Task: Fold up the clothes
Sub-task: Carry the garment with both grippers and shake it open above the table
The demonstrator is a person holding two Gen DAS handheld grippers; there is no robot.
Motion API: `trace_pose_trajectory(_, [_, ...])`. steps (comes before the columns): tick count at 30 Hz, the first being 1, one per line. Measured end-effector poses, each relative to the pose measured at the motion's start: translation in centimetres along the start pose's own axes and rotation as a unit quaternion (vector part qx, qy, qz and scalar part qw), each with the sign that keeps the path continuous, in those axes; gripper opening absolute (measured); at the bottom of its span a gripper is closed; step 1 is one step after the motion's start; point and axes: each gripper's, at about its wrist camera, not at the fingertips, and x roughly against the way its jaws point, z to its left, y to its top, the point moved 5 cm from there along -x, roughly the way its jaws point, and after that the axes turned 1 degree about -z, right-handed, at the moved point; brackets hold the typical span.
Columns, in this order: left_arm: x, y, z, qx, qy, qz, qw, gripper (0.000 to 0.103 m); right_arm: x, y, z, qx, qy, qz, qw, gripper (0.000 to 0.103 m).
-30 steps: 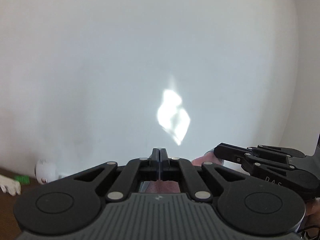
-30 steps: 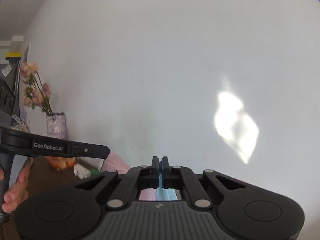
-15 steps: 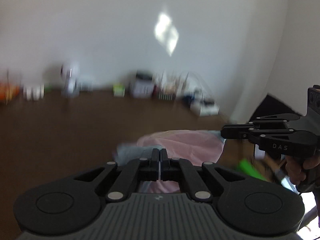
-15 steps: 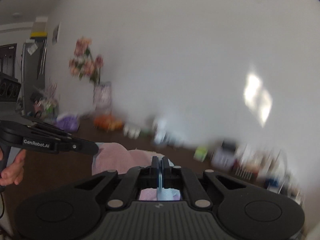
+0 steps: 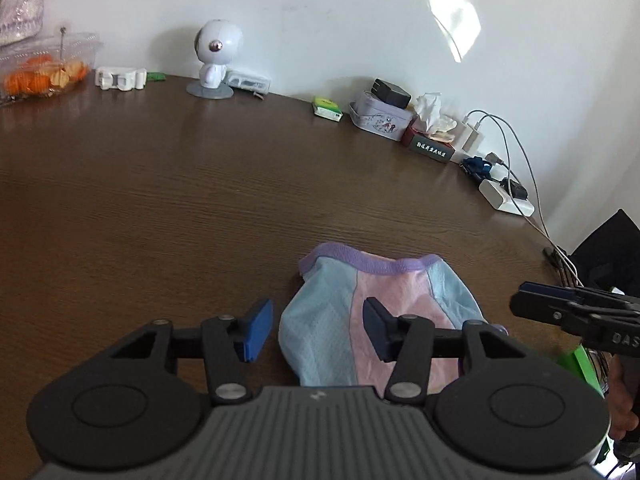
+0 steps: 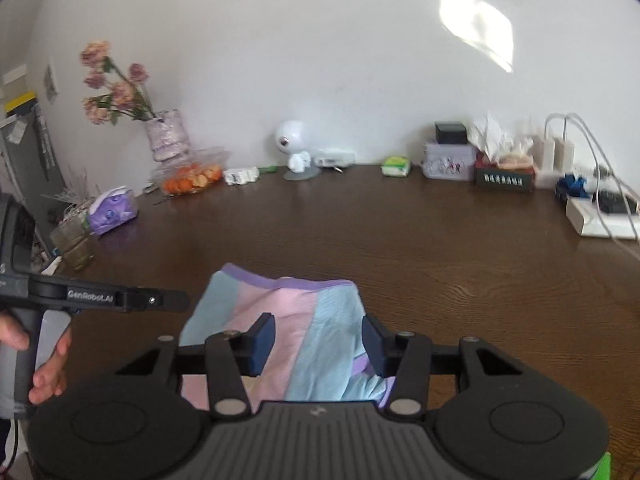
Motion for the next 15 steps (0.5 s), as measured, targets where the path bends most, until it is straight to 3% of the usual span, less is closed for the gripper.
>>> trace_pose_trajectory(4, [-2.3, 0.6, 0.9, 0.021, -0.029, 0.012, 0.9993, 0.048, -5.2, 2.0, -2.1, -0.036, 0.023, 0.038, 0.998, 0.045])
trace_pose_trajectory(6, [-3.6, 0.5, 0.9, 0.016, -0.046, 0.040, 0.9980, 0.013, -7.1, 2.0, -2.4, -0.026, 0.019, 0.057, 0.998, 0.046])
trace_pose_trajectory(7, [-4.0, 0.6, 0.8, 0.011, -0.053, 0.046, 0.9975, 0.001, -7.8, 2.0, -2.4, -0.018, 0.018, 0.065, 0.998, 0.043])
trace_pose_trajectory(8, [-4.3, 0.9, 0.8, 0.008, -0.051, 0.043, 0.9977, 0.001, -8.1, 2.6, -2.2, -0.012, 0.018, 0.060, 0.998, 0.036])
trace_pose_trajectory(9, [-4.5, 1.6, 0.8, 0.007, -0.048, 0.039, 0.9981, 0.001, -8.4, 3.2, -2.0, -0.006, 0.017, 0.055, 0.998, 0.003])
trace_pose_trajectory(12, [-4.6, 6.5, 0.7, 0.007, -0.027, -0.002, 0.9996, 0.000, -9.2, 5.0, -1.4, 0.010, 0.015, 0.039, 0.999, 0.000])
trace_pose_trajectory(14, [-2.6, 11.6, -0.6, -0.008, -0.026, -0.063, 0.9976, 0.000, -9.4, 6.7, -0.9, 0.021, 0.012, 0.020, 1.000, 0.000])
trace_pose_trajectory(15, [-0.9, 14.3, -1.7, -0.021, -0.033, -0.103, 0.9939, 0.000, -8.4, 9.3, -0.5, 0.023, 0.005, -0.019, 1.000, 0.000])
